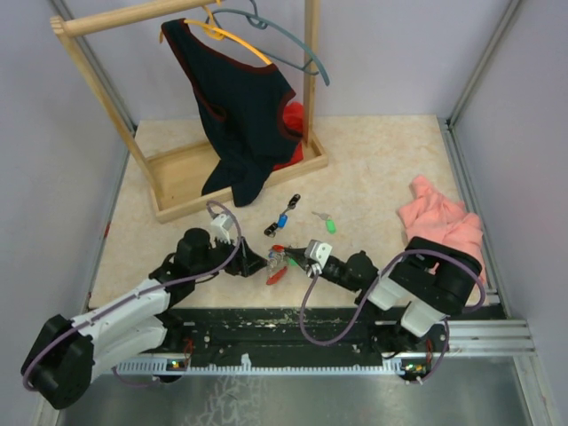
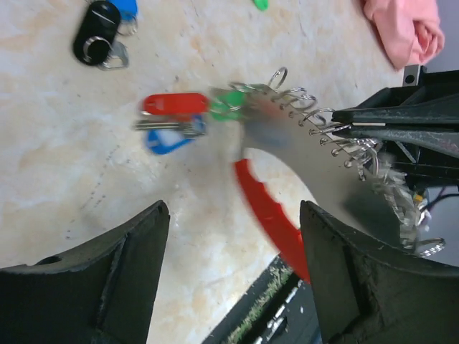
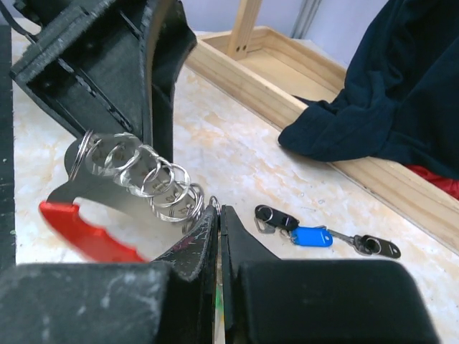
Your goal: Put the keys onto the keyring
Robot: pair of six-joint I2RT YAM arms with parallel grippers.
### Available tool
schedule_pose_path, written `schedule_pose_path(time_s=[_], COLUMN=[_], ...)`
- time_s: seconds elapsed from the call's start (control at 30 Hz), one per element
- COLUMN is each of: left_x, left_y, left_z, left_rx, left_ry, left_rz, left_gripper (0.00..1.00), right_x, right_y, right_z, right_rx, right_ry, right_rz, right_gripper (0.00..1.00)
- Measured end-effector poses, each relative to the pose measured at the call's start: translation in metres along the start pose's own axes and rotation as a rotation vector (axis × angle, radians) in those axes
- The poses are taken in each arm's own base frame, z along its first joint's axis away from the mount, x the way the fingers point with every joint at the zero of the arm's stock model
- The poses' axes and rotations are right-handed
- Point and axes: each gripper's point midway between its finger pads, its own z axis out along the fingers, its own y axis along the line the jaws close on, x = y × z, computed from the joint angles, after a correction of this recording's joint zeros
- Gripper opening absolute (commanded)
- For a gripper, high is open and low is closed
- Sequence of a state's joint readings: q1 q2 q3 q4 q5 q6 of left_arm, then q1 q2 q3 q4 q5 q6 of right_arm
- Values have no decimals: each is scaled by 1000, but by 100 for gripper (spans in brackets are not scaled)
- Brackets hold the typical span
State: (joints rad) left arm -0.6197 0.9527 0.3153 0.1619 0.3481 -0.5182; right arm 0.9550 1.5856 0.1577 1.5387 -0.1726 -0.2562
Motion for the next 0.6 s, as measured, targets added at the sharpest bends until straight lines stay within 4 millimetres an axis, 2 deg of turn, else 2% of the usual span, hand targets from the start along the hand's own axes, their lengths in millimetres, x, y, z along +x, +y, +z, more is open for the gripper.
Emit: schedule_pose_path(time_s=[0.33,0.47,0.6], left_x=[-10,-30,-30], left_y=[5,-5,-1], left_z=[-21,-22,-11], left_rx=[88,121,118], left_ry=[-329,-415,-393], left_rz=[109,185,230], left_gripper=[83,76,64], right_x=[8,15,18], right_y=[6,9,10], right_z=[2,2,3], right_rx=[-49,-59,-59], right_ry=[22,42,44], right_rz=[38,44,51], right_gripper=[0,0,0])
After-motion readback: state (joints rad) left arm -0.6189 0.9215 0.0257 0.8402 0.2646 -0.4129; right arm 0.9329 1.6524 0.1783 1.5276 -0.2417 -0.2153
